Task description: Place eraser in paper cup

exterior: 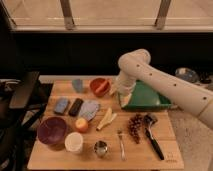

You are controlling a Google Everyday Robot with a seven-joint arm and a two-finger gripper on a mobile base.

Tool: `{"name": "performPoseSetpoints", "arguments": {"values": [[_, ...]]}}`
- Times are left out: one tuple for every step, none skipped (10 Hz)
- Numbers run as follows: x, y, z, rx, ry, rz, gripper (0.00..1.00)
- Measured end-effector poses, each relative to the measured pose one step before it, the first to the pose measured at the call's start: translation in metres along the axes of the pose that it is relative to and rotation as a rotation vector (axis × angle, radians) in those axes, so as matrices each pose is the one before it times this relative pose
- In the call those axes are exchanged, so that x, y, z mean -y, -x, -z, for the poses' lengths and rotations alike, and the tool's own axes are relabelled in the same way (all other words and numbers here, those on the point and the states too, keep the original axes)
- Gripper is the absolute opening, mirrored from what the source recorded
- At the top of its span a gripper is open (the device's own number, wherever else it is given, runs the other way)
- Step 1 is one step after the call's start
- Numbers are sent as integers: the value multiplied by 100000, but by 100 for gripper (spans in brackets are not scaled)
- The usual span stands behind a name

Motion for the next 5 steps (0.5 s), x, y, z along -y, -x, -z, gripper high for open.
{"name": "performPoseSetpoints", "arguments": {"values": [[2105,1731,-997,867,924,4342,61],[1676,1427,-912,664,1466,3755,61],[1972,1713,-1218,467,1733,4745,61],[1708,1670,-974,47,1641,5183,61],[525,369,-257,-458,534,1642,61]]}}
